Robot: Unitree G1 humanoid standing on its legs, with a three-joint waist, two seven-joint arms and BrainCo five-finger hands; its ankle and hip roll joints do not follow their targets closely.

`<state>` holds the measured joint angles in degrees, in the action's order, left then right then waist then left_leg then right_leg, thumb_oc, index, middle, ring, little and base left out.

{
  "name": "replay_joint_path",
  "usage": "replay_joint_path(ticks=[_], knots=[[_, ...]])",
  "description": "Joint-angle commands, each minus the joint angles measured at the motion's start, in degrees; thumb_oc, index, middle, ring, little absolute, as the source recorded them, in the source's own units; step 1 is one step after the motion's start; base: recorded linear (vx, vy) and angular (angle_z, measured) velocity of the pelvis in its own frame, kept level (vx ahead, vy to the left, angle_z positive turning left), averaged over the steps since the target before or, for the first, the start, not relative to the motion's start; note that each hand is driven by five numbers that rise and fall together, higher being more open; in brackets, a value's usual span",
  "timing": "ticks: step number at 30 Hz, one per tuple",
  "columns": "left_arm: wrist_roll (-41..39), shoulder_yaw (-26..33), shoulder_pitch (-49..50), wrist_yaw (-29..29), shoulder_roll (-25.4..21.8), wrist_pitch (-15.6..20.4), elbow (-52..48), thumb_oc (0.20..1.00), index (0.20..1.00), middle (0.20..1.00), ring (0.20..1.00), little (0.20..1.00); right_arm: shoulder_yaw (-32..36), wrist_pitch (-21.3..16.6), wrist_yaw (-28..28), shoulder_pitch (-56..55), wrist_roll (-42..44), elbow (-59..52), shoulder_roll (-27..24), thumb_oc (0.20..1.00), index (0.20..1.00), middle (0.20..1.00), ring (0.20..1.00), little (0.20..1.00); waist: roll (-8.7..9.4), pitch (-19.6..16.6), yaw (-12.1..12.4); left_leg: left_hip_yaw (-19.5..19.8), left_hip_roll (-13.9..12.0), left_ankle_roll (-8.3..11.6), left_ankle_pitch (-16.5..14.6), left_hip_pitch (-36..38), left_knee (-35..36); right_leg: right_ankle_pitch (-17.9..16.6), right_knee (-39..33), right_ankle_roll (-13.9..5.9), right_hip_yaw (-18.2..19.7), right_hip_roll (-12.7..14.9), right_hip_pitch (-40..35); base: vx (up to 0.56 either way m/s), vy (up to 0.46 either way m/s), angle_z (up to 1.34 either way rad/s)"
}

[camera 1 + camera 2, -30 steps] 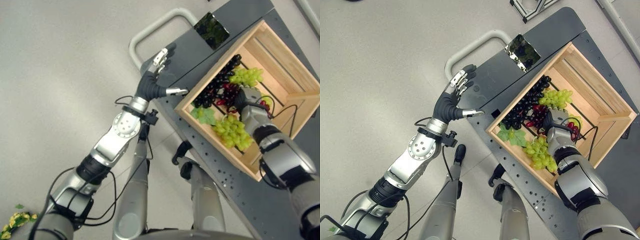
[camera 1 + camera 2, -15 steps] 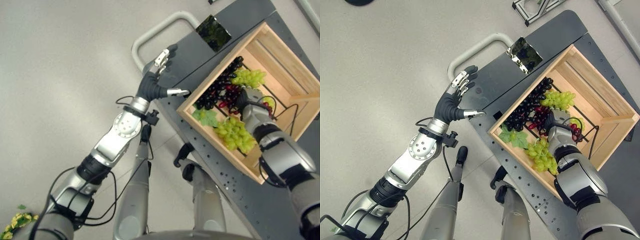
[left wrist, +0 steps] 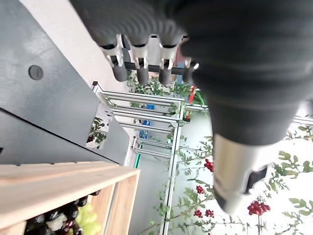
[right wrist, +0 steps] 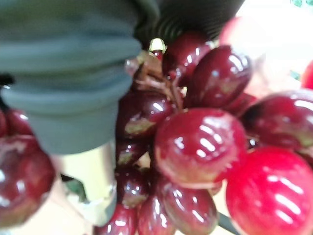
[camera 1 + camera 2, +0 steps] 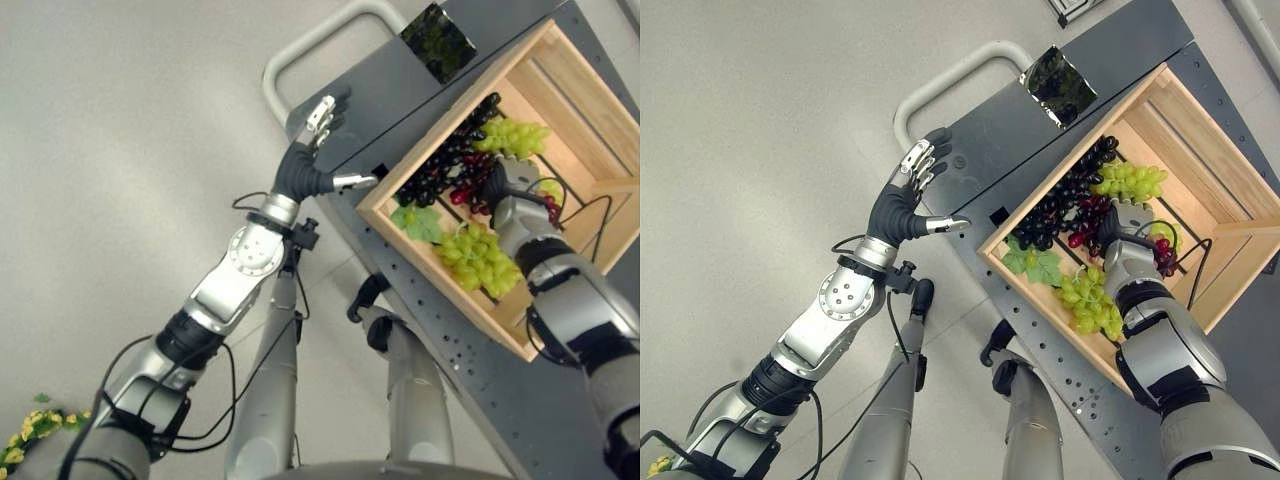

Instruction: Pick up the fruits from the basket on one side to the basket on the other side

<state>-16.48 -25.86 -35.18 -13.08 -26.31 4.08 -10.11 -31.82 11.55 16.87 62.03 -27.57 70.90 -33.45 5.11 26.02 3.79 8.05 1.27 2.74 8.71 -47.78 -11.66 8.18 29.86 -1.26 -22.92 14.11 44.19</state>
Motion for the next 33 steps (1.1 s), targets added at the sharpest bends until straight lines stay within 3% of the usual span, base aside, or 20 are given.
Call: replay_joint_path(ticks=[1,2,3,23,27,28,33], knots=[[3.34,2.62,-3.04,-0.93,1.56,2.0,-6.06,1.0,1.0,1.0,1.0,1.0,-3.79,-0.67,-7.14,-6.35,2.9,4.16,4.6,1.0,1.0,1.0,1.0,1.0,-4.67,3.78,0.6,-3.63,0.34,-0.93,-11.7,1.64,-8.52,-8.2,-10.51,-5.3,2.17,-0.18,-0.72,0.0,0.0,0.1],[3.7,2.74,-3.0,-1.1,1.5,1.91,-6.07,1.0,1.0,1.0,1.0,1.0,-3.88,-0.88,-7.25,-5.77,3.06,3.69,4.49,0.42,0.42,0.42,0.42,0.42,-4.59,3.78,0.48,-3.69,0.33,-0.96,-11.72,1.65,-8.41,-8.18,-10.46,-5.27,2.13,-0.14,-0.66,0.0,-0.002,0.06],[3.71,2.75,-3.0,-1.11,1.5,1.9,-6.08,1.0,1.0,1.0,1.0,1.0,-3.9,-0.88,-7.25,-5.76,3.07,3.68,4.48,0.2,0.2,0.2,0.2,0.2,-4.58,3.78,0.46,-3.7,0.33,-0.96,-11.71,1.65,-8.38,-8.18,-10.47,-5.27,2.14,-0.14,-0.66,0.0,-0.003,0.03],[4.39,4.44,-1.72,-2.95,0.77,0.98,-6.67,1.0,1.0,1.0,1.0,1.0,-1.51,-0.12,-4.95,-5.44,5.66,-10.87,7.12,0.2,0.2,0.2,0.2,0.2,-2.7,3.78,-1.35,-4.43,-0.29,-0.77,-11.62,5.57,-6.43,-8.7,-12.28,-5.43,2.35,-0.65,-3.65,-0.01,0.0,-0.03],[4.05,5.26,-0.56,-2.71,0.59,0.89,-6.27,1.0,1.0,1.0,1.0,1.0,2.4,-0.4,-2.63,-8.52,8.54,-16.88,7.77,0.2,0.2,0.2,0.2,0.2,-1.96,3.78,-1.4,-4.45,-0.7,-0.57,-10.87,8.57,-4.94,-9.48,-14.02,-5.65,1.66,-0.67,-7.06,-0.03,-0.01,-0.02],[4.02,5.49,-0.56,-2.43,0.54,1.05,-6.19,1.0,1.0,1.0,1.0,1.0,3.74,-1.37,-1.44,-9.7,10.03,-16.73,7.3,0.2,0.2,0.2,0.2,0.2,-1.65,3.78,-1.42,-4.91,-0.55,-0.73,-9.41,8.57,-4.29,-10.84,-14.96,-5.17,0.51,-0.27,-7.5,-0.06,-0.004,0.06],[2.32,5.87,2.85,-0.99,-1.54,2.58,-5.04,1.0,1.0,1.0,1.0,1.0,9.03,-4.53,2.31,-15.89,15.83,-15.25,7.66,0.2,0.2,0.2,0.2,0.2,-0.63,3.78,-0.52,-4.82,-0.76,-0.76,-8.71,18.98,0.08,-11.68,-17.98,-5.75,-0.37,-0.27,-17.77,0.05,-0.062,0.05]])
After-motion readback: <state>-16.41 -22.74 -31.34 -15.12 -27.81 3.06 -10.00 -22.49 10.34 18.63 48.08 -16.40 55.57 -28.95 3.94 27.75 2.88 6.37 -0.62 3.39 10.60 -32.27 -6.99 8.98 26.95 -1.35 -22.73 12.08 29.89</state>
